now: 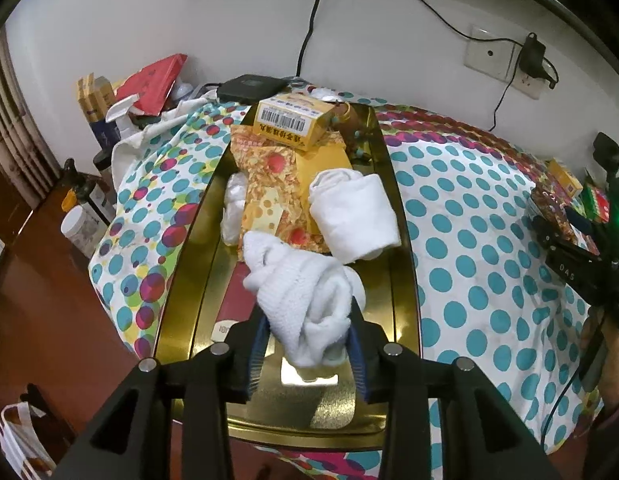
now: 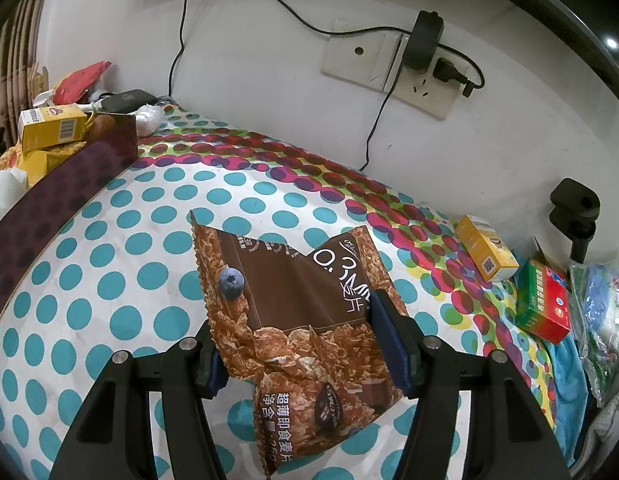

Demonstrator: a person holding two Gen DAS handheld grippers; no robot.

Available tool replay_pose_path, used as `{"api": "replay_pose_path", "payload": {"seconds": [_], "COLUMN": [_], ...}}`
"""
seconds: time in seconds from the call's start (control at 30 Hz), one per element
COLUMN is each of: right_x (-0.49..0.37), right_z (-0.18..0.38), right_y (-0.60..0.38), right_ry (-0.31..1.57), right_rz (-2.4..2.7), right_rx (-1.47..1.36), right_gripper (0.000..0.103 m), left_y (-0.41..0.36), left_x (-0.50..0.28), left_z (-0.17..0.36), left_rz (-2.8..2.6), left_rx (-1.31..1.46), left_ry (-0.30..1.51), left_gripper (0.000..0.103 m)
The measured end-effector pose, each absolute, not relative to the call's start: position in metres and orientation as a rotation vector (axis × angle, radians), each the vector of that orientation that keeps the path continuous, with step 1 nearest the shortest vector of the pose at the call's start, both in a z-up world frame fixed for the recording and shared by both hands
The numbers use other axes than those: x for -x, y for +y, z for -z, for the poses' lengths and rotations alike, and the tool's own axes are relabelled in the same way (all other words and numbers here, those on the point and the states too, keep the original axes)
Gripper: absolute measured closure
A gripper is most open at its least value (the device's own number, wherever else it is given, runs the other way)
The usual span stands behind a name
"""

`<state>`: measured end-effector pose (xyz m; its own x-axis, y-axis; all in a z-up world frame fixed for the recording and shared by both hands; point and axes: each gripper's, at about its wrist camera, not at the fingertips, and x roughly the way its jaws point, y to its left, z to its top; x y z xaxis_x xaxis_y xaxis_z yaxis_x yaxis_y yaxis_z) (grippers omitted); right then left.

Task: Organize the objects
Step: 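Carry the white towel with the left tool into the gold tray and release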

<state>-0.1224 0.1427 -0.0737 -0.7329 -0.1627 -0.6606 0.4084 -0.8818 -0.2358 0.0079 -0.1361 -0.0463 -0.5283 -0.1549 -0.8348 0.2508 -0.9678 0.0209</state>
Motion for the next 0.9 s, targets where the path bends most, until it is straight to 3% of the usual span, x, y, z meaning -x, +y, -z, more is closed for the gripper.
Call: {"api": "replay_pose_path", "payload": {"seconds": [0.63,0.9], "right_x": [0.122,0.12], "right_z": [0.075,0.072], "right_y": [0.14,0.146], "right_ry": [0.542,0.503], "right_rz": [2.607,2.621], "right_rx": [-0.95,-0.914], "right_gripper": [0.043,0.045], "left_y": [-0.139,-0.145], "left_x": [-0.038,-0.047], "left_z": [0.005,-0.001], "left_rz": [2.687,2.682], "left_rx": [-1.299,-1.254], "left_ry": [0.272,0.253], "left_gripper": [0.052,0.051]}}
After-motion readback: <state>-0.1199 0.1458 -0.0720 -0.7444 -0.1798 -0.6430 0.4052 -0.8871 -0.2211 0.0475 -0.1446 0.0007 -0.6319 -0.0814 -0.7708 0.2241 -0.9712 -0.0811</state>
